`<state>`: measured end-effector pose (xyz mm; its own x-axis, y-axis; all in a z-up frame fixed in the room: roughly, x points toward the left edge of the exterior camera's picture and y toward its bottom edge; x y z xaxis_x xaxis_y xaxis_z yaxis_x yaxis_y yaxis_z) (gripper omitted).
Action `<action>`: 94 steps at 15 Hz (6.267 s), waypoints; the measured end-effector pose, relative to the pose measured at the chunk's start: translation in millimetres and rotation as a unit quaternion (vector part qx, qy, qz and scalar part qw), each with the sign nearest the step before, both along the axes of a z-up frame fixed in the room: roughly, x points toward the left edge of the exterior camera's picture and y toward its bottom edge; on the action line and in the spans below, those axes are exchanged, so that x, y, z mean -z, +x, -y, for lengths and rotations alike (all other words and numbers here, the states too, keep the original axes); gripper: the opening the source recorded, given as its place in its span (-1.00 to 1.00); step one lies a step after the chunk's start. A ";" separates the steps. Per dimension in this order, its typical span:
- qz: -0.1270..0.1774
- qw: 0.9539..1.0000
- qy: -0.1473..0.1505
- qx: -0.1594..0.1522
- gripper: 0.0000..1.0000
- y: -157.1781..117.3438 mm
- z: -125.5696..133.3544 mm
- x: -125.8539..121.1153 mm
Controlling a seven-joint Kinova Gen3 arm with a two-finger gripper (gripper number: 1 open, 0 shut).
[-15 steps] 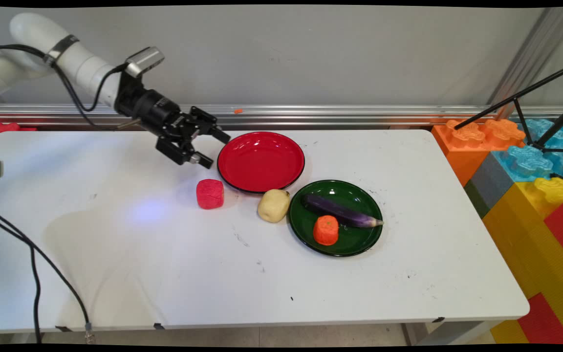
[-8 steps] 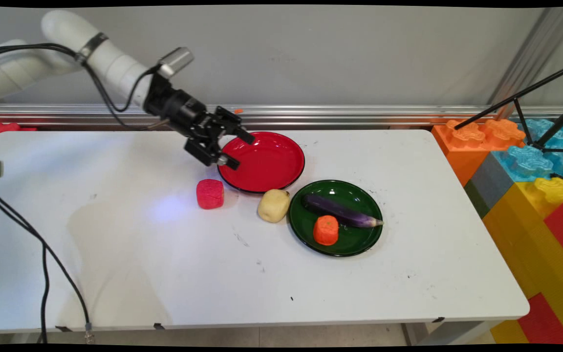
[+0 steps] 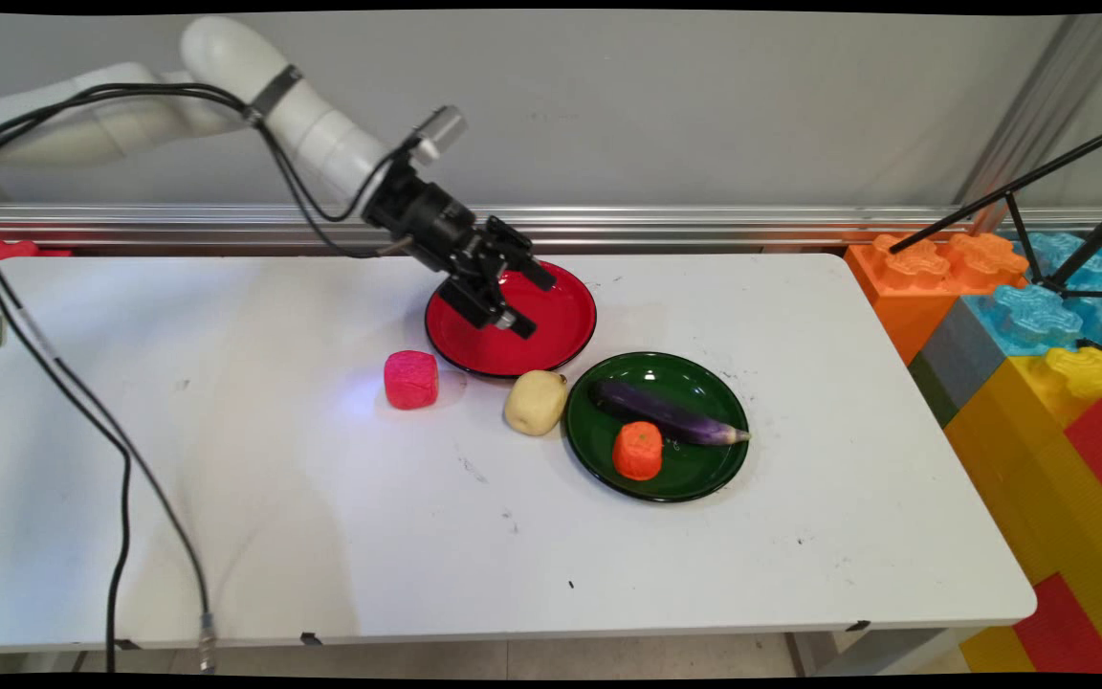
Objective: Pick up the eggplant from the green plate, then place the picked object on the table
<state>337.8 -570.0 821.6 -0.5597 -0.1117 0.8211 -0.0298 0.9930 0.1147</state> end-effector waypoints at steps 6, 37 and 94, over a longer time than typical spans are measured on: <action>0.027 1.000 0.010 0.001 1.00 -31.5 20.0 17.0; 0.052 0.997 0.014 0.064 1.00 -136.0 40.3 83.0; 0.020 0.995 -0.005 0.094 -1.00 34.1 -52.6 50.3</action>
<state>371.9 -517.4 771.3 -0.6021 0.0067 0.7984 0.1518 0.9827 0.1063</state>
